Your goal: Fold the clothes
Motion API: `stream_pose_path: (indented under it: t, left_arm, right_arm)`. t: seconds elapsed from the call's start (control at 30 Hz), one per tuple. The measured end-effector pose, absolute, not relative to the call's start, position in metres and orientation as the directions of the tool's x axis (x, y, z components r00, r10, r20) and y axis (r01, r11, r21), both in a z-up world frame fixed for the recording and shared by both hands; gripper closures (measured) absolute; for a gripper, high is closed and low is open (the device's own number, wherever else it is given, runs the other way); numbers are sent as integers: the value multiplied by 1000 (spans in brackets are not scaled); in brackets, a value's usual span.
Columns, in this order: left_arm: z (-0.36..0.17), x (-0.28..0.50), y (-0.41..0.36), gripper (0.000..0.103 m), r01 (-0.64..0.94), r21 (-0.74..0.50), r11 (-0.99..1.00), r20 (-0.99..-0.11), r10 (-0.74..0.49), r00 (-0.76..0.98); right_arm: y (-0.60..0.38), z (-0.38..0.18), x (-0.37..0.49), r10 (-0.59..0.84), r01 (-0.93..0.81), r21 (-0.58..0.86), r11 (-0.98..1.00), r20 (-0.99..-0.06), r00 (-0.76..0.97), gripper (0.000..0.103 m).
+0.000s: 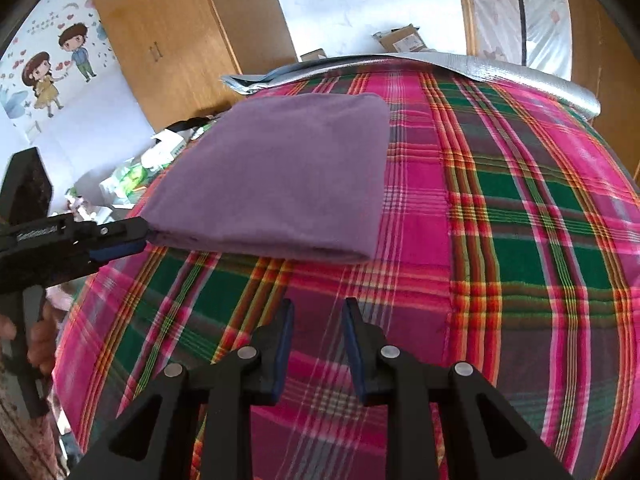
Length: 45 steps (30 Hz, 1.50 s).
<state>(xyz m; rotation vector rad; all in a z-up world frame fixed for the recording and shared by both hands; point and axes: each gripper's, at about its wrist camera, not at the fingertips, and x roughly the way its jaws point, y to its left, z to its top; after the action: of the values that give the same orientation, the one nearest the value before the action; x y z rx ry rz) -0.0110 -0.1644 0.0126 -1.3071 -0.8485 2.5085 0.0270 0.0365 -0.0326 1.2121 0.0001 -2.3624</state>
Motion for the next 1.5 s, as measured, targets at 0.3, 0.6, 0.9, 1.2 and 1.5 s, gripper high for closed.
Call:
stream_pose_path:
  t: [0.3, 0.6, 0.9, 1.2, 1.5]
  left_arm:
    - [15, -3, -122, 63, 33, -375, -927, -752, 283, -596]
    - [7, -13, -108, 55, 43, -250, -967, -765, 169, -621]
    - [3, -27, -102, 54, 57, -203, -978, -746, 117, -656]
    - [6, -27, -91, 41, 59, -156, -986, -748, 79, -659]
    - [4, -31, -75, 40, 61, -45, -997, -770, -4, -638]
  right_arm:
    - [32, -33, 36, -313, 367, 114, -923, -778, -545, 60]
    - [19, -36, 39, -246, 383, 9, -924, -780, -575, 54]
    - [16, -35, 36, -229, 380, -11, -925, -781, -580, 50]
    - [16, -36, 26, -231, 383, -9, -924, -783, -577, 43]
    - [16, -36, 23, -232, 383, -8, -924, -783, -577, 42]
